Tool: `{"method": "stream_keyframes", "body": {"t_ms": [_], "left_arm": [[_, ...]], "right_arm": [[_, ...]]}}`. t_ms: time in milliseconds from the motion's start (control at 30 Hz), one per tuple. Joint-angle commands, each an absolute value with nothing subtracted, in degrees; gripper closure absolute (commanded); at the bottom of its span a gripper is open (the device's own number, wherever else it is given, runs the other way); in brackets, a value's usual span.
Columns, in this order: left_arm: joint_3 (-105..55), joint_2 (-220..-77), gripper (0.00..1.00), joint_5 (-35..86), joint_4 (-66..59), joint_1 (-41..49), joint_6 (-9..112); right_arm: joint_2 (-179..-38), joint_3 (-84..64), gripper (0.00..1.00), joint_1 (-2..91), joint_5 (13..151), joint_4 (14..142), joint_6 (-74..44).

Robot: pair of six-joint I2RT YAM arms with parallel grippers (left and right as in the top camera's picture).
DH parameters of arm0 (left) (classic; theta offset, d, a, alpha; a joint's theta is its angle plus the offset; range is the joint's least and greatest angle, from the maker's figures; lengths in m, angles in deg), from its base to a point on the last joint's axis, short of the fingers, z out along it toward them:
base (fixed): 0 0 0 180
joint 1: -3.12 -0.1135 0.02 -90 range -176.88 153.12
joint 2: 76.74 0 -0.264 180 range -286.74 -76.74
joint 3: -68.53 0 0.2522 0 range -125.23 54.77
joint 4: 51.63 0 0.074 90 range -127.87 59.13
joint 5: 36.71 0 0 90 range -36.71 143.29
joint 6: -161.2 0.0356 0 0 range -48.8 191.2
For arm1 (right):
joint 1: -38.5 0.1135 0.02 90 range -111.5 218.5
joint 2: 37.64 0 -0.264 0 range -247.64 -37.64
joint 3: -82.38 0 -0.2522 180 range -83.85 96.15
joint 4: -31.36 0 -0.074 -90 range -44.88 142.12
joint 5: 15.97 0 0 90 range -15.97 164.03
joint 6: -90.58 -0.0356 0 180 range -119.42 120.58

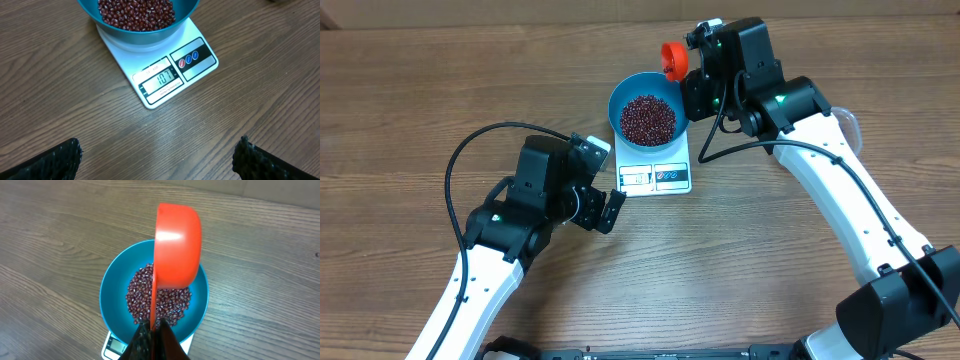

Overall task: Scoop item into bowl and weigh 150g on scale
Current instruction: 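Tip the scoop to pour beans into the blue bowl, then carry the empty scoop back to the bean tub with the right gripper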

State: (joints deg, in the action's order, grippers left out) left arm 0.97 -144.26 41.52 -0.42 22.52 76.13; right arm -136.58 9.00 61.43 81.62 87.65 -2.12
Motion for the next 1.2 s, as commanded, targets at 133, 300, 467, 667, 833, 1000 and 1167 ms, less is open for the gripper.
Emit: {"method": "stream_keyframes", "body": {"t_ms": [133,300,467,667,833,1000,1167], "left_arm": [[1.3,-144.2,0.0,41.7,-0.6,22.3,77.4],[1.3,-144.2,0.0,41.7,-0.6,22.3,77.4],[1.3,-144.2,0.0,41.7,-0.6,22.3,77.4],[1.3,-144.2,0.0,41.7,-0.6,22.3,77.4],[1.3,-144.2,0.0,41.7,-0.6,22.3,77.4],[1.3,-144.2,0.0,41.7,-0.6,22.3,77.4],[1.3,-144.2,0.0,41.7,-0.6,22.3,77.4]], "right_arm": [[-135.6,10.4,0.96,66.9,68.8,87.8,-1.6],[-135.6,10.4,0.96,71.6,58.0,88.0,2.2],[-135.6,10.4,0.96,74.9,47.9,87.9,4.2],[-135.6,10.4,0.96,76.6,45.6,87.8,5.6],[-135.4,10.4,0.96,76.6,46.8,87.4,4.9],[-133.9,10.4,0.96,75.4,50.2,86.6,3.1],[-130.5,10.4,0.96,71.2,53.6,87.6,0.6]]}}
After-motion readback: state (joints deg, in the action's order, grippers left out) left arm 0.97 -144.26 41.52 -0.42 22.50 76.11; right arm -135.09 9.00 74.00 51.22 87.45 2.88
